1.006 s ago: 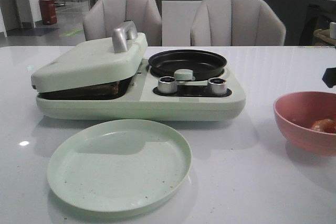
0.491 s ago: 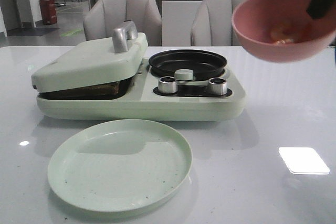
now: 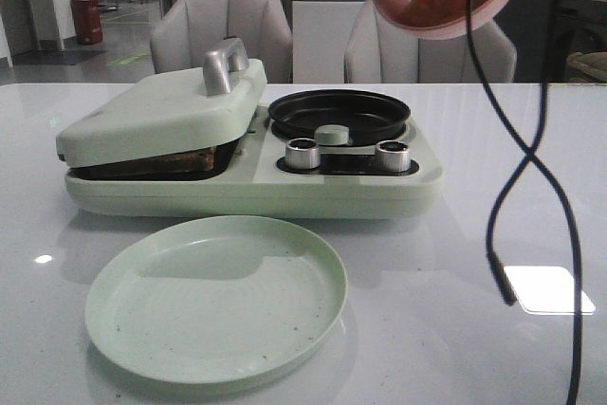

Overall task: Make breakfast with bread and shrimp
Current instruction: 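Tip the pink bowl over the black frying pan to pour shrimp, then carry the empty bowl back and set it on the table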

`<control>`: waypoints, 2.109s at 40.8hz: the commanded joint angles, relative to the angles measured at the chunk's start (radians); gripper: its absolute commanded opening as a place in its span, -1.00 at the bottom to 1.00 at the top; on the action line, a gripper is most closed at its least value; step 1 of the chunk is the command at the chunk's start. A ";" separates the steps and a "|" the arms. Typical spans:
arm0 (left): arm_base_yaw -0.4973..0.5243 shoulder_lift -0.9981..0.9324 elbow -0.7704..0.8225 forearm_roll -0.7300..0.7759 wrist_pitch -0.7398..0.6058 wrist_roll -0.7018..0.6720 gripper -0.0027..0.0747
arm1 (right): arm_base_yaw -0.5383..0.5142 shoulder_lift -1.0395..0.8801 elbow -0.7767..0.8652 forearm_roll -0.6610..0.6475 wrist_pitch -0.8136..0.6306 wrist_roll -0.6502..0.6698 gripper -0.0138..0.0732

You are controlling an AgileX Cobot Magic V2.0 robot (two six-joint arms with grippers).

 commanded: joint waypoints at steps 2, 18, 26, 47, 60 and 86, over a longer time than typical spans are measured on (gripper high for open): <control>-0.009 0.000 -0.029 -0.022 -0.069 -0.007 -0.67 | 0.037 0.056 -0.092 -0.251 0.002 0.073 -0.58; -0.009 0.000 -0.029 -0.022 -0.069 -0.007 -0.67 | 0.144 0.370 -0.320 -0.791 0.219 0.111 -0.58; -0.009 0.000 -0.029 -0.022 -0.069 -0.007 -0.67 | 0.153 0.424 -0.411 -0.813 0.237 0.107 -0.58; -0.009 0.000 -0.029 -0.022 -0.069 -0.007 -0.67 | 0.154 0.425 -0.519 -0.805 0.268 -0.036 -0.58; -0.009 0.000 -0.029 -0.022 -0.069 -0.007 -0.67 | 0.154 0.425 -0.519 -0.811 0.297 -0.036 -0.58; -0.009 0.000 -0.029 -0.022 -0.069 -0.007 -0.67 | -0.095 0.266 -0.438 0.204 0.419 -0.222 -0.58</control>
